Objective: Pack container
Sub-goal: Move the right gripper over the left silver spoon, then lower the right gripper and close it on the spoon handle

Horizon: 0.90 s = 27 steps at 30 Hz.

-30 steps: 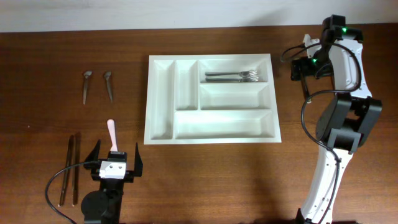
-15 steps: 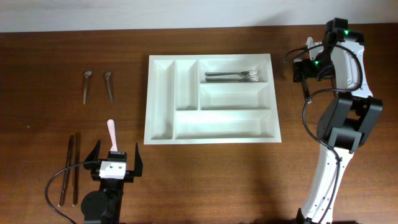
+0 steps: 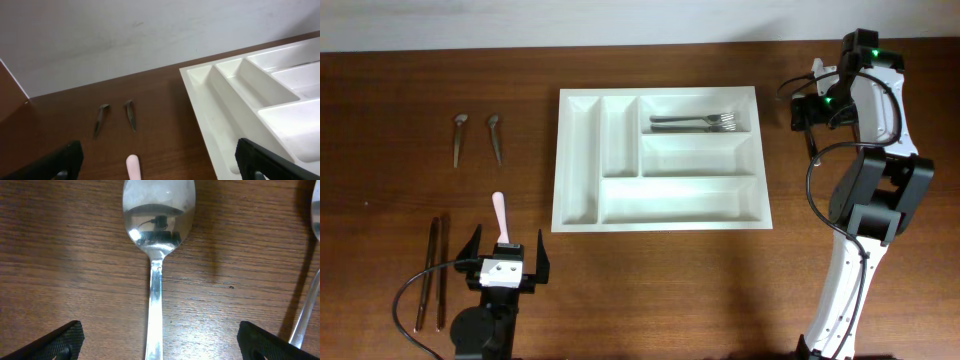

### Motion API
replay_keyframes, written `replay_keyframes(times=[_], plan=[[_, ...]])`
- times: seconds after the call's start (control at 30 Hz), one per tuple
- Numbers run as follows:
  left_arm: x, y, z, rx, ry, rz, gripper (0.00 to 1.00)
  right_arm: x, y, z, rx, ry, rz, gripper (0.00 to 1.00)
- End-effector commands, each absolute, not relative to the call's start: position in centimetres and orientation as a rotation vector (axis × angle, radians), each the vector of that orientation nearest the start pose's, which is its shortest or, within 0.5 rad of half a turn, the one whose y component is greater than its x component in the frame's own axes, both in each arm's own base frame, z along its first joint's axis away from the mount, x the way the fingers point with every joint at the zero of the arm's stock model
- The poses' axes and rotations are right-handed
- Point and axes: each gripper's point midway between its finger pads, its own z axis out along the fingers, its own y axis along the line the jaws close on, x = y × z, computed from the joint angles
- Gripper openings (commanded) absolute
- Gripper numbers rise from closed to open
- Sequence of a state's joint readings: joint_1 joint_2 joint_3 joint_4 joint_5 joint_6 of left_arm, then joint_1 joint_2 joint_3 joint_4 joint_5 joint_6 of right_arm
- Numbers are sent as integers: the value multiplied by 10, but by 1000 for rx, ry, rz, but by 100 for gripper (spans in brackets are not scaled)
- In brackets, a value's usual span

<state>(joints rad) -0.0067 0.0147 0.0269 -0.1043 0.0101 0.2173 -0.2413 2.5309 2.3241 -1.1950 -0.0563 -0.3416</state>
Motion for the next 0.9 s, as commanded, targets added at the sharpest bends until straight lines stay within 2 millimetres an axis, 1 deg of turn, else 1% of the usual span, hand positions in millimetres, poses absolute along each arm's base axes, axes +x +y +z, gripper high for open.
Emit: replay_keyframes(times=[0.0, 0.23, 0.5, 0.63, 0.87], plan=[[245, -1, 157, 185, 1652, 162, 99, 516, -114, 21, -161, 2980, 6, 99], [245, -1, 157, 185, 1651, 162, 99, 514, -110, 6, -162, 3008, 20, 99], [245, -1, 157, 185, 1652, 162, 99, 516, -104, 5, -181, 3004, 20, 99], [245, -1, 157, 185, 1652, 162, 99, 514, -104, 2, -181, 3012, 23, 99], [245, -1, 157, 185, 1652, 162, 99, 517, -105, -3, -183, 3005, 19, 99]])
